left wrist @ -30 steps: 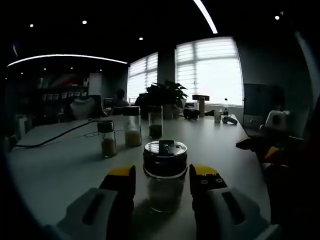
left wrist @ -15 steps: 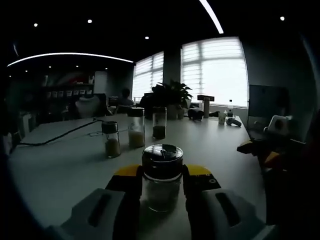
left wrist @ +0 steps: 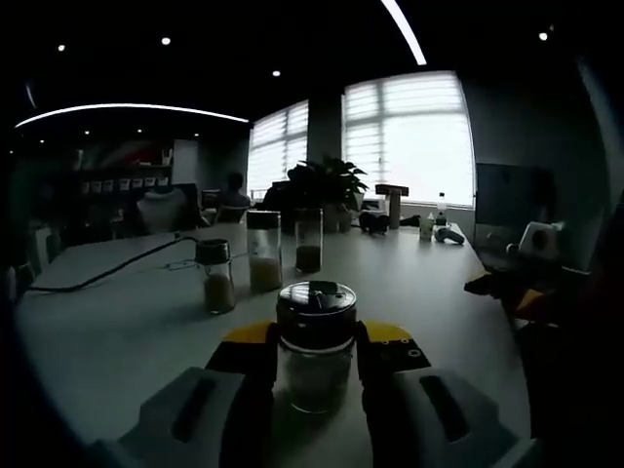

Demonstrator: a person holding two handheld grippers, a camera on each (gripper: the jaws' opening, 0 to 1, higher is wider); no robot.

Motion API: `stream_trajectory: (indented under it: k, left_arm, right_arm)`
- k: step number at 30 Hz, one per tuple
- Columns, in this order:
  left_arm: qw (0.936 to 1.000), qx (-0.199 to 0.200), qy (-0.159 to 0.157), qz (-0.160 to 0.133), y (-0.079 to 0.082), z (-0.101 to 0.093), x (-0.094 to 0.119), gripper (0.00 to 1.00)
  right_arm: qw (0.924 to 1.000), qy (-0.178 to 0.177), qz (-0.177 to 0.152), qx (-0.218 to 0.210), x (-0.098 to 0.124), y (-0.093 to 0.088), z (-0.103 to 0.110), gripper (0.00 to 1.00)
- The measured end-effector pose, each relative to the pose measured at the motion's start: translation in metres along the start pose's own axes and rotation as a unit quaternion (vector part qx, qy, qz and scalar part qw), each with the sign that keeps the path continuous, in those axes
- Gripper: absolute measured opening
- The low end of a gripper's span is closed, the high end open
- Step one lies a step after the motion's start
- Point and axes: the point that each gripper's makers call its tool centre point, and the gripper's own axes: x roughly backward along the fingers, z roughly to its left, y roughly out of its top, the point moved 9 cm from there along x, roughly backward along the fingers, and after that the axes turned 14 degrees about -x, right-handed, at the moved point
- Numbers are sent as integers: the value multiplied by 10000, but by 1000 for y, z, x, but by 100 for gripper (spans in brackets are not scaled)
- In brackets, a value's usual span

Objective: Rotate the seasoning bottle until the label or dispensing opening points toward the visible target arrow and the bottle remains upright within the marked orientation range

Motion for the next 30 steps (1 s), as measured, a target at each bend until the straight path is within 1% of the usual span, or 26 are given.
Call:
stream_trajectory:
  k: [4,7,8,10,15,17,18,19,21,27,28,29,30]
  left_arm:
    - [10000,65,62,-41,-1,-1,0,35]
    - [9998,144,135,-24,-1,-2,0,42]
    - [9998,146,140,-16,-1,-3,0,43]
    - [9997,99,238,54,1,-8,1,43]
    - [9992,-84,340,200,0,-9,0,41]
    - [9992,-101,328,201,-1,-8,0,35]
    - [9991,-93,349,202,-1,-7,0,34]
    - [9994,-86,282,171,-1,-6,0,34]
    - [9996,-49,252,149,-2,-4,0,34]
    - [9996,-20,267,126,-2,-5,0,34]
    - [9996,-10,275,117,-2,-5,1,35]
    - [9993,72,372,23,-2,-5,2,38]
    - [9988,125,463,-4,-2,-5,3,42]
  right_arm:
    - [10000,-3,-7,3,0,1,0,44]
    - [10000,-5,-18,3,0,2,0,44]
    - [10000,-4,-18,4,0,2,0,44]
    - [10000,-15,-28,8,0,2,-1,44]
    - [10000,-18,-20,3,0,2,-1,44]
    - [10000,-10,-12,13,0,2,0,44]
    - [10000,-11,-16,22,0,2,0,44]
    - [10000,-7,-24,21,0,2,1,44]
    - [10000,-3,-22,11,0,2,1,44]
    - [10000,-19,-29,8,0,2,-1,44]
    - [10000,-18,-30,10,0,2,-1,44]
    - [10000,-6,-17,51,-1,2,-1,44]
    - [10000,-17,16,94,-2,2,-2,44]
